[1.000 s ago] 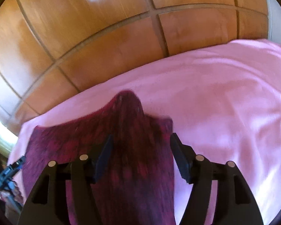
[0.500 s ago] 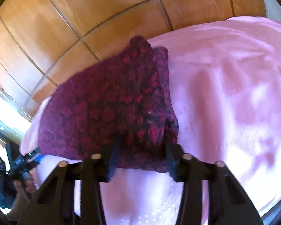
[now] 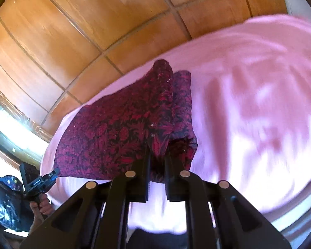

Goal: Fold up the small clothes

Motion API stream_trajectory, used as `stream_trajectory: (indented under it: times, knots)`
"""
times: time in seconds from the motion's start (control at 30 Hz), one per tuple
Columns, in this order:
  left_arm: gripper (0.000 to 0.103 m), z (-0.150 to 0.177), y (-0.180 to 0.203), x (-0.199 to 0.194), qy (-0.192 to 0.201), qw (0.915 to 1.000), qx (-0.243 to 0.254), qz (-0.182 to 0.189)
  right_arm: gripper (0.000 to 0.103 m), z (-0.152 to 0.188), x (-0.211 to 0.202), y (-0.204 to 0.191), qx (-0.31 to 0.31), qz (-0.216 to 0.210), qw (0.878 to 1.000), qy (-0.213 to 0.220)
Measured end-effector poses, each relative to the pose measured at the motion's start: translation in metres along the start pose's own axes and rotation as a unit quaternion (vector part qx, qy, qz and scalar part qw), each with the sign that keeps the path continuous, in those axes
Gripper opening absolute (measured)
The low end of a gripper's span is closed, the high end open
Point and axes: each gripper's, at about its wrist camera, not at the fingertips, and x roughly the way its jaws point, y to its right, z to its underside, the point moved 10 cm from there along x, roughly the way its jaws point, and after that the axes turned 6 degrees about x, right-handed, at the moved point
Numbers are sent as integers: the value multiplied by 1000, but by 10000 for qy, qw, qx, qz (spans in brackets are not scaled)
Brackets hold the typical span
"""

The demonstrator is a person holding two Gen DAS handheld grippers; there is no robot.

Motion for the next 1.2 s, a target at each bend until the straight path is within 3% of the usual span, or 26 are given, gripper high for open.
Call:
stream_trajectory:
  times: [0.13,0.2,0.27,0.3,0.33,0.43,0.53,0.7,0.73,0.77,0.8,0.83,0.9,1.0,1.03,1.13,1.2]
  knots:
    - [18,29,-1,1,-334,9992,10,-200,10,31,6,22,177,236,9991,-319]
    - [22,23,-5,-4,-178,9992,-42,-366,16,30,9,23,174,271,9990,-296]
    - [31,5,-8,-11,48,9994,-122,-310,26,20,9,21,158,308,9993,-155]
    - [46,1,-11,-18,167,9990,-161,-389,43,12,7,18,100,374,9992,-32]
    - [53,-14,-13,-22,369,9984,-210,-378,53,7,4,16,64,417,9991,45]
    - [53,-46,-17,-21,582,9975,-229,-326,54,-23,5,3,-72,398,9986,351]
    - [53,-79,-21,1,542,9979,-178,-319,62,-52,22,-5,-180,612,9968,485]
    - [53,-99,-18,37,286,9993,-31,-249,62,-86,72,-7,-193,934,9951,259]
    - [51,-96,-20,37,229,9994,-7,-258,54,-86,77,-5,-185,966,9950,177]
    - [43,-99,-21,49,93,9997,8,-236,46,-87,89,-5,-188,984,9950,35]
    - [18,-97,-22,56,-9,9996,12,-274,36,-87,97,-7,-223,946,9952,-80]
    - [13,-99,-21,59,2,9993,97,-363,23,-88,102,-6,-262,999,9946,-93]
    - [11,-106,-13,49,352,9984,246,-363,19,-95,98,-14,-429,1040,9936,100]
    - [11,-108,-10,33,640,9964,302,-475,18,-102,76,-36,-637,758,9933,602]
    - [11,-105,-16,34,616,9942,401,-783,18,-101,75,-39,-693,795,9922,660]
    - [11,-90,-39,55,232,9912,369,-1253,19,-93,98,-19,-706,1254,9886,453]
    - [12,-83,-46,69,99,9860,576,-1559,20,-85,121,0,-605,1343,9886,315]
